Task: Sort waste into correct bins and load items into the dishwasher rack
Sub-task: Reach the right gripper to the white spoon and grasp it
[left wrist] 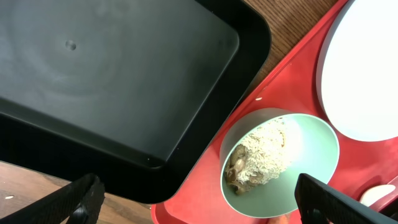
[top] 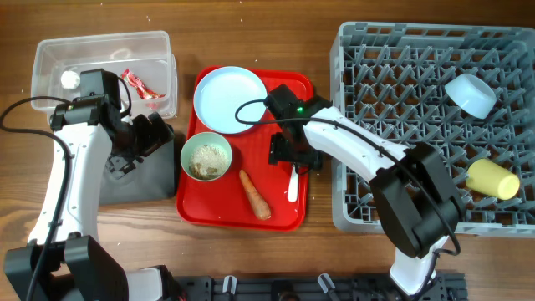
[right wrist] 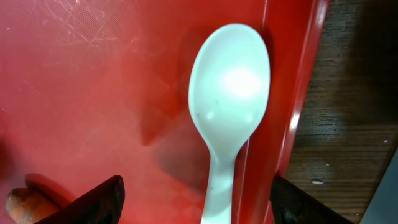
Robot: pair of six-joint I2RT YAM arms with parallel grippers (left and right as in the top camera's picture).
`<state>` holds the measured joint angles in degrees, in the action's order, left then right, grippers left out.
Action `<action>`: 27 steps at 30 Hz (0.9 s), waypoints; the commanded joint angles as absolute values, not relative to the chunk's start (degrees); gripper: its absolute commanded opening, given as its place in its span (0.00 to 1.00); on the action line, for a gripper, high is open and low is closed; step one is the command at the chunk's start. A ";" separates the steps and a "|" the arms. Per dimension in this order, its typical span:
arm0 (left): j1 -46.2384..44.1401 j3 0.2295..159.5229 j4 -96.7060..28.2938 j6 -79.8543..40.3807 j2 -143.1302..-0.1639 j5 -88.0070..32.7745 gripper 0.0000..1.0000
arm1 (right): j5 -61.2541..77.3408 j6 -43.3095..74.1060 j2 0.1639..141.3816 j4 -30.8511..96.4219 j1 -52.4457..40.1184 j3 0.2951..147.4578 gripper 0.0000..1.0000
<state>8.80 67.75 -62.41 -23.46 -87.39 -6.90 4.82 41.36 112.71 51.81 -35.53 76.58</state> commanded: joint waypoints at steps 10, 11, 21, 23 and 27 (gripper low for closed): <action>9.02 67.94 -62.48 -24.43 -86.35 -6.98 1.00 | 7.46 43.05 116.16 49.95 -36.53 76.38 0.77; 9.02 67.94 -62.48 -24.43 -86.35 -7.01 1.00 | 6.39 44.03 116.16 50.02 -36.53 76.38 0.76; 9.02 67.94 -62.85 -24.45 -86.35 -7.01 1.00 | -0.32 45.60 116.16 51.40 -36.53 76.38 0.41; 9.02 67.94 -62.87 -24.43 -86.35 -7.01 1.00 | -2.22 45.52 116.16 52.27 -36.53 76.38 0.40; 9.02 67.94 -63.09 -24.43 -86.35 -7.01 1.00 | -5.43 45.28 116.16 53.45 -36.40 76.38 0.32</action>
<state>8.80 67.75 -62.83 -23.46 -87.39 -6.90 0.12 45.01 115.18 52.51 -36.58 76.60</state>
